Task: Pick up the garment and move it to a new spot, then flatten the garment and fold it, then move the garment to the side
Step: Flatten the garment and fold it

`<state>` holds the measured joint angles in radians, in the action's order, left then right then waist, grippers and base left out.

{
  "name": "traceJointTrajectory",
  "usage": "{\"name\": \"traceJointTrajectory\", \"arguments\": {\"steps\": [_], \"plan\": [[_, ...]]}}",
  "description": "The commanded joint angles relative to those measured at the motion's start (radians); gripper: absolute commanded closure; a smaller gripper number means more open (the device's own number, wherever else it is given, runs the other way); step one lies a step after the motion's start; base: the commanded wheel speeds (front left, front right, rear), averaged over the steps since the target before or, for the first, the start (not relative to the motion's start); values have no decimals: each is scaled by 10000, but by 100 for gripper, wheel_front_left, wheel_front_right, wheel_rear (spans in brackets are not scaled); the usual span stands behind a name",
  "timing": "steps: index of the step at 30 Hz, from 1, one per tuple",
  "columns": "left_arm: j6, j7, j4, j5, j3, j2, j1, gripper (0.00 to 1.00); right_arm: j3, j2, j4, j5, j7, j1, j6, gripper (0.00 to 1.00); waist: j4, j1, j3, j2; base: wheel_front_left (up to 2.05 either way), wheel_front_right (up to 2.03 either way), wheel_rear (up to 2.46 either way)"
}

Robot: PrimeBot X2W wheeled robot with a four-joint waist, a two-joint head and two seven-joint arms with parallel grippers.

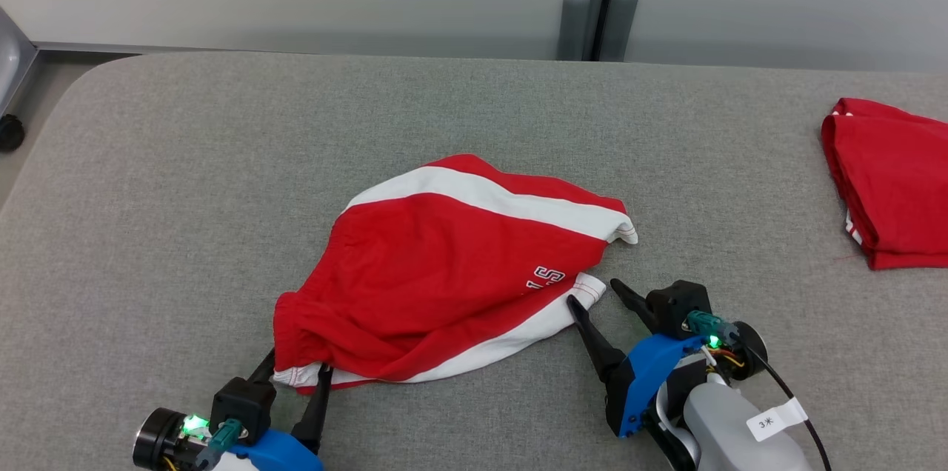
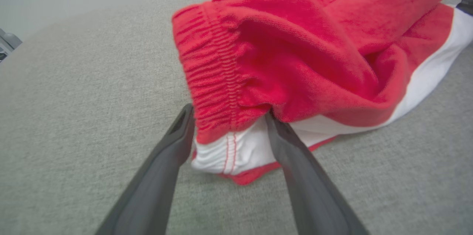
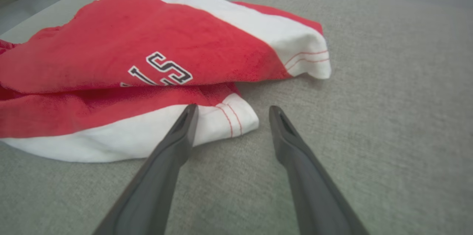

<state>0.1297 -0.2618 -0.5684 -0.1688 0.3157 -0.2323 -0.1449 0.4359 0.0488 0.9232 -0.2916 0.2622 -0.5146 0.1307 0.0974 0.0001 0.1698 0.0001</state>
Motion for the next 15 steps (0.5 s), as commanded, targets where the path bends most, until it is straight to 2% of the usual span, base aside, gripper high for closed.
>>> {"name": "traceJointTrajectory", "arguments": {"steps": [1, 2, 3, 4, 8, 15], "plan": [[11, -46, 14, -57, 87, -68, -163, 52, 126, 32, 181, -137, 37, -144, 1, 0, 28, -1, 27, -1, 0, 0, 0], [11, -46, -21, -71, 172, -94, -198, 60, 242, 34, 303, -284, 37, -212, 1, 29, 41, -1, 48, -1, 0, 0, 0], [11, -46, -43, -107, 245, -117, -245, 100, 348, 34, 403, -400, 37, -298, 1, 65, 50, -1, 61, -1, 0, 0, 0], [11, -46, -52, -155, 334, -136, -275, 100, 441, 34, 460, -492, 37, -367, 1, 100, 52, -1, 69, -1, 0, 0, 0], [12, -46, 190, -304, 601, -224, -182, 100, 500, 34, 278, -849, 37, -373, 1, 100, -2, -1, 0, -1, 0, 0, 0], [12, -44, 1895, -948, 807, -277, 25, 100, -756, 43, -1179, -880, 37, 243, 1, 100, -38, -1, -326, -1, 0, 0, 0]]}}
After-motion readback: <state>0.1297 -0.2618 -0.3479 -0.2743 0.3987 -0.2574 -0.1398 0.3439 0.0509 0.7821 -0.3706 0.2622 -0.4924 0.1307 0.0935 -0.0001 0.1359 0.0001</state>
